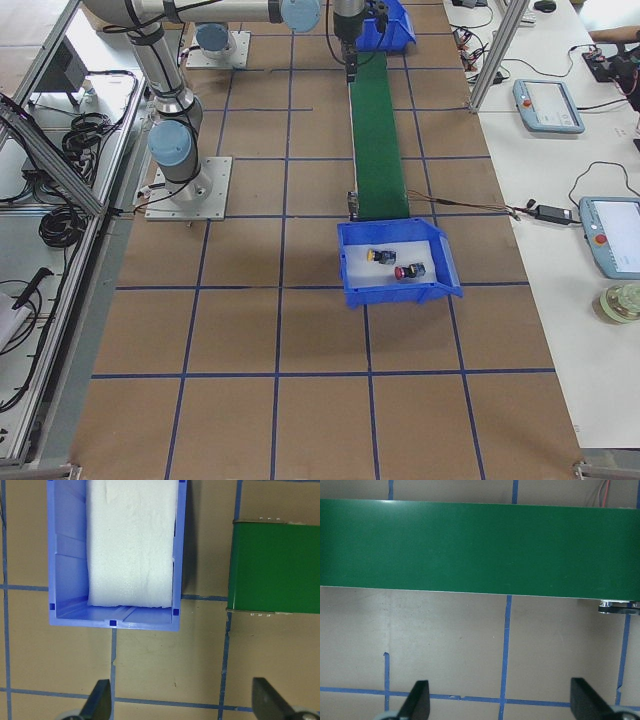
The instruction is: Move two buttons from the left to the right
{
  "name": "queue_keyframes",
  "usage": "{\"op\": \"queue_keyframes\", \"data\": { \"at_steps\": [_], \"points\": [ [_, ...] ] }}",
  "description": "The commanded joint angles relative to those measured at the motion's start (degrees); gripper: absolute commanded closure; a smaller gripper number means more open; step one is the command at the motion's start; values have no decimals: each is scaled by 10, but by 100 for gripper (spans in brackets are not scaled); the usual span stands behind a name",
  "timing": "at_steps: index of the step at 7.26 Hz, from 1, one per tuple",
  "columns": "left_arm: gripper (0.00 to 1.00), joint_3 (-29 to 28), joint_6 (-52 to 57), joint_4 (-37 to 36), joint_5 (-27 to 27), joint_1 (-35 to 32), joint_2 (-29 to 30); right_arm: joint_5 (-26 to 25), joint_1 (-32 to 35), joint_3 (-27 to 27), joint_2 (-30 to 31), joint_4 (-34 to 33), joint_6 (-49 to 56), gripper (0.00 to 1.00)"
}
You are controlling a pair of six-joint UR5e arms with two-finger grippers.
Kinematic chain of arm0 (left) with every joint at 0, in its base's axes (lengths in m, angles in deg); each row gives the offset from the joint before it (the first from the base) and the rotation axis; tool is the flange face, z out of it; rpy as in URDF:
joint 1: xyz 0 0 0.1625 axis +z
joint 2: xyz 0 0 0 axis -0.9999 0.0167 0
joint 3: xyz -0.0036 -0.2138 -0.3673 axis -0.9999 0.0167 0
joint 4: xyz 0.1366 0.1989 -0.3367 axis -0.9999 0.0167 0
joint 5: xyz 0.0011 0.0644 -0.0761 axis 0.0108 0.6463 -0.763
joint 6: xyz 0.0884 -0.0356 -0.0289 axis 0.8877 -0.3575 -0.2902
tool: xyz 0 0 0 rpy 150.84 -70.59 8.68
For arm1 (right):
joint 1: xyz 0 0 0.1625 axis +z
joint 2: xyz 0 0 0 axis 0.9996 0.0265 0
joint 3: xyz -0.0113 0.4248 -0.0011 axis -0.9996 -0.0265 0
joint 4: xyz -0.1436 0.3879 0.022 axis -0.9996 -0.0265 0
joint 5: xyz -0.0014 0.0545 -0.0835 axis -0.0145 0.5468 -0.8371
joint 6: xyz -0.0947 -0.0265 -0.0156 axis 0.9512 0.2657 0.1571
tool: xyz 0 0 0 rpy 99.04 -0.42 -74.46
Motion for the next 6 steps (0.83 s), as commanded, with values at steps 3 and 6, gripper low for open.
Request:
{"op": "queue_keyframes", "data": {
  "at_steps": [3, 6],
  "points": [
    [0, 0, 1, 0, -2, 0, 1, -12, -25, 0, -10, 26, -4, 0],
    [0, 1, 1, -1, -4, 1, 1, -12, -34, -54, -51, 72, -3, 0]
  ]
}}
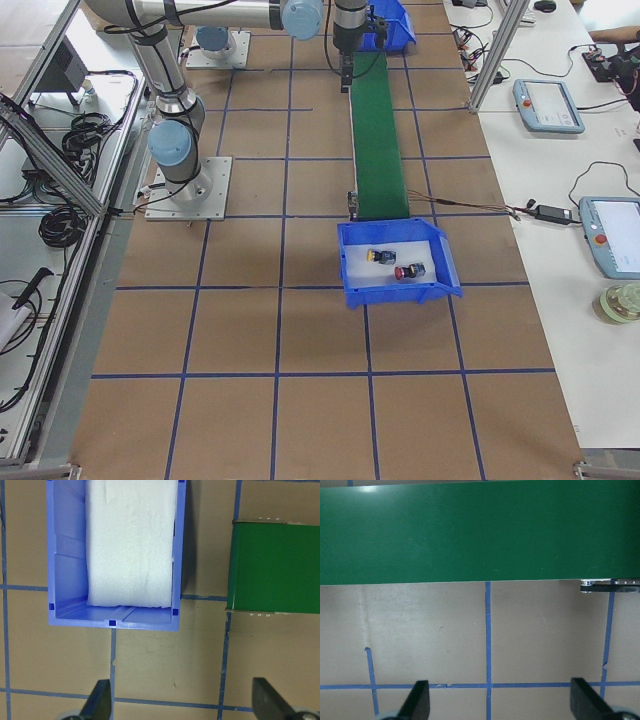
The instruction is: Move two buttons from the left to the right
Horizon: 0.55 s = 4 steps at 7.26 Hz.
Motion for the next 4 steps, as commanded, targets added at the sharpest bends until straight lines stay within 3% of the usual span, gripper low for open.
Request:
{"op": "queue_keyframes", "data": {
  "at_steps": [1, 4],
  "points": [
    [0, 1, 0, 0, -1, 1, -1, -1, -1, -17, -14, 19, -1, 0],
    [0, 4, 0, 0, -1, 1, -2, 0, -2, -16, -13, 18, 0, 0]
  ]
}}
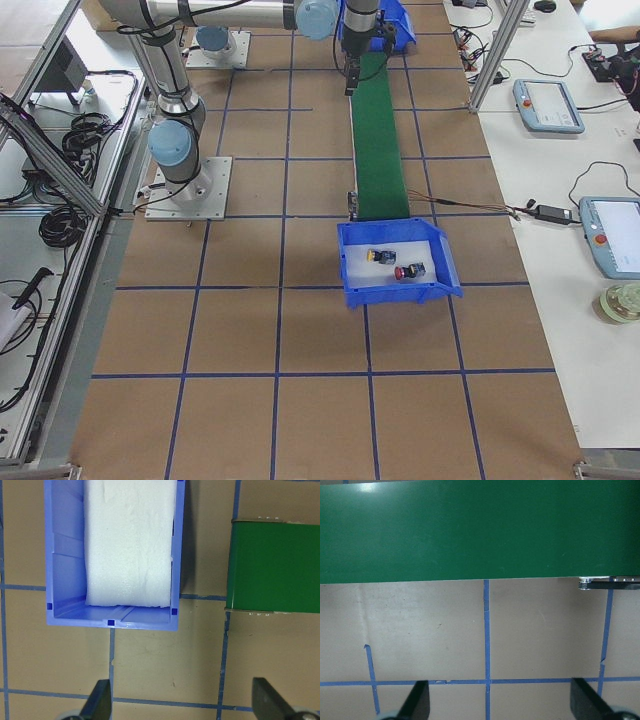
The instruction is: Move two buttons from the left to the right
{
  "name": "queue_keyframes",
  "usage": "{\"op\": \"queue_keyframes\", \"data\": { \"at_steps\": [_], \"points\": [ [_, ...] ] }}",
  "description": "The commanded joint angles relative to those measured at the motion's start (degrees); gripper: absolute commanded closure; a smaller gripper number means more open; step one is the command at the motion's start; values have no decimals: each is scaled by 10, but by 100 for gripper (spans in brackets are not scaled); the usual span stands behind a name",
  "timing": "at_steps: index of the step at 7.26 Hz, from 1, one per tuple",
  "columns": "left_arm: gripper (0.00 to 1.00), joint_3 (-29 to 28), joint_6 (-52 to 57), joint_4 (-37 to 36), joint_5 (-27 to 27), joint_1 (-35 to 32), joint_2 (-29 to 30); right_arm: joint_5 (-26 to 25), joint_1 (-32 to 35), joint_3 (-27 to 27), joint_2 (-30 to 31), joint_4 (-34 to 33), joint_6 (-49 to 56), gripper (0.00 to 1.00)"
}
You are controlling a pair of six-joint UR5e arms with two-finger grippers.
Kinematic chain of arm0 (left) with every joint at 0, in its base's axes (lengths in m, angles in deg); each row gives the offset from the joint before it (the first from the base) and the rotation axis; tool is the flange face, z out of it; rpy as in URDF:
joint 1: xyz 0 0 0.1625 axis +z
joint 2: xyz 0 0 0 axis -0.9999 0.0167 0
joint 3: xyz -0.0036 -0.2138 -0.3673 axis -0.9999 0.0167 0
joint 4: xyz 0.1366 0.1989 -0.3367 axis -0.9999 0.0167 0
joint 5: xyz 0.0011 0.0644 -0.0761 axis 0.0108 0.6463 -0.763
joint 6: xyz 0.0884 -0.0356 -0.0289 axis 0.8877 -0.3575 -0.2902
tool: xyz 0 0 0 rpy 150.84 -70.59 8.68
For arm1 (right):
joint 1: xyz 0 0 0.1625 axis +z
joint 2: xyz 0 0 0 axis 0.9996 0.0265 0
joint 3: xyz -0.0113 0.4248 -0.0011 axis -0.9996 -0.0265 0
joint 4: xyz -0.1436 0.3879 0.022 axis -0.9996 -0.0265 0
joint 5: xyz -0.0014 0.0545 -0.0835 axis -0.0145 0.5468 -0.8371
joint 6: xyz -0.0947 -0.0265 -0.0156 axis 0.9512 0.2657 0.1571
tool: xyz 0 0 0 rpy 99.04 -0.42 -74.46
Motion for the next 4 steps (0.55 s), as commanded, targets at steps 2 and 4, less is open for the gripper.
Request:
{"op": "queue_keyframes", "data": {
  "at_steps": [2, 4],
  "points": [
    [0, 1, 0, 0, 0, 0, -1, 1, 0, 0, 1, 0, 0, 0],
    [0, 2, 0, 0, 0, 0, -1, 0, 0, 0, 3, 0, 0, 0]
  ]
}}
